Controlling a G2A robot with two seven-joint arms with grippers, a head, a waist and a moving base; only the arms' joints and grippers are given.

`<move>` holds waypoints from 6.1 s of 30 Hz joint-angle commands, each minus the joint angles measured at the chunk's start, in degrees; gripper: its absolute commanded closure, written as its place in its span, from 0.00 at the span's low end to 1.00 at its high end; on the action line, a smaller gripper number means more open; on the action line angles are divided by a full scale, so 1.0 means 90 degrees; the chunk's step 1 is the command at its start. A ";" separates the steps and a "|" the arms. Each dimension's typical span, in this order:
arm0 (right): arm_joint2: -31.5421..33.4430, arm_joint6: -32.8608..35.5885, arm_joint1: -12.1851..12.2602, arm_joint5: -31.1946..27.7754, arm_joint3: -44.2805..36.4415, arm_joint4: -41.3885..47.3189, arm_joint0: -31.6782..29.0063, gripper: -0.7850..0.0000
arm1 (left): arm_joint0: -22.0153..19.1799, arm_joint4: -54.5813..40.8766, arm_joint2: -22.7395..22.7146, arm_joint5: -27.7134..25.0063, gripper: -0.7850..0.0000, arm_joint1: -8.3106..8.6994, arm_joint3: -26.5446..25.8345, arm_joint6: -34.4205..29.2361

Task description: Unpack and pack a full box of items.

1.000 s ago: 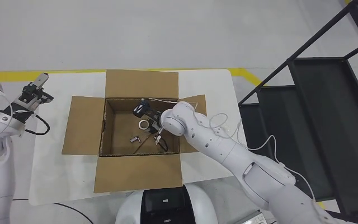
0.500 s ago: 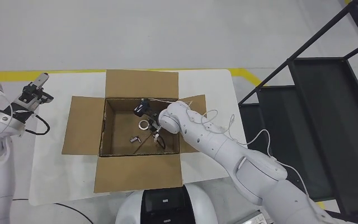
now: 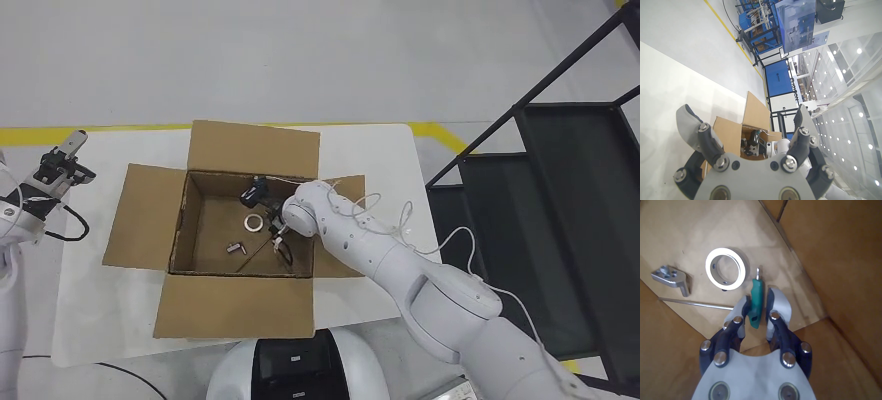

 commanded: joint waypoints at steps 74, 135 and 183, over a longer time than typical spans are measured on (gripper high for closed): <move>0.3209 -0.0239 0.1518 0.0377 -0.7003 -0.1682 -0.3796 1.00 | 0.0000 0.0000 0.0000 0.0000 0.00 0.0000 0.0000 0.0000; 0.6181 0.0014 0.2071 0.3039 -0.2414 0.0209 -0.2897 0.00 | 0.0000 0.0000 0.0000 0.0000 0.00 0.0000 0.0000 0.0000; 0.1823 0.0688 0.1656 -0.0177 -0.5069 0.0403 -0.1817 0.00 | 0.0000 0.0000 0.0000 0.0000 0.00 0.0000 0.0000 0.0000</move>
